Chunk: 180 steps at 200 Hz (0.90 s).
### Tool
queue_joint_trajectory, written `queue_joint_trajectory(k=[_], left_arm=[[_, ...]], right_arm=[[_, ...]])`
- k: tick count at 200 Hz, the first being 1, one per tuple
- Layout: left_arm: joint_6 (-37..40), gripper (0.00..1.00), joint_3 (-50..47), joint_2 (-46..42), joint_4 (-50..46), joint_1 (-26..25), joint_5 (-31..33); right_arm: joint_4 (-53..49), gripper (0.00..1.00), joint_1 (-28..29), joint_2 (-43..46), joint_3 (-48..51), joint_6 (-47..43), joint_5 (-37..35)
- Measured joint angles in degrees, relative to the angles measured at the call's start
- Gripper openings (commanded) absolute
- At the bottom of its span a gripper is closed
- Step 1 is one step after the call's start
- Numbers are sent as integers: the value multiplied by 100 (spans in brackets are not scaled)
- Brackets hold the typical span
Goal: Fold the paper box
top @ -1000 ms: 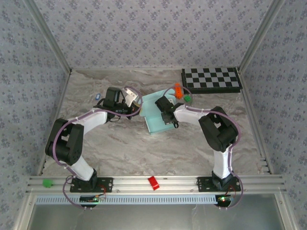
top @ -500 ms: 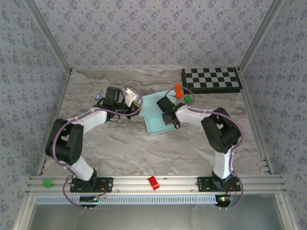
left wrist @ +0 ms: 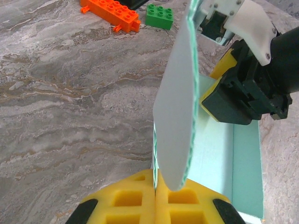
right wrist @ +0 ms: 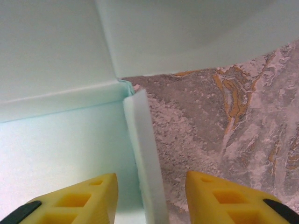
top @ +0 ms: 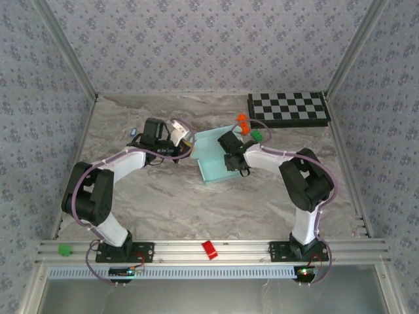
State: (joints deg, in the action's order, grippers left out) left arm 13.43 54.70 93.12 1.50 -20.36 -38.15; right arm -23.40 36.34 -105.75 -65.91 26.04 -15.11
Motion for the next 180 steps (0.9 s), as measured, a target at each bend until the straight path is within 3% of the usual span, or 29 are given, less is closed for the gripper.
queue_joint_trajectory(k=[61, 79, 108, 152, 180], left_arm=[[216, 26, 15, 0, 4, 0, 7], [186, 43, 59, 0, 0, 0, 55], [140, 55, 111, 0, 37, 0, 225], [39, 60, 109, -120, -39, 0, 498], [-90, 68, -9, -693, -44, 0, 730]], right_arm=[[249, 53, -83, 219, 225, 260, 313], [306, 53, -96, 251, 264, 315, 396], [363, 53, -96, 356, 345, 332, 505], [492, 53, -96, 455, 407, 332, 748], [590, 53, -96, 468, 428, 328, 962]])
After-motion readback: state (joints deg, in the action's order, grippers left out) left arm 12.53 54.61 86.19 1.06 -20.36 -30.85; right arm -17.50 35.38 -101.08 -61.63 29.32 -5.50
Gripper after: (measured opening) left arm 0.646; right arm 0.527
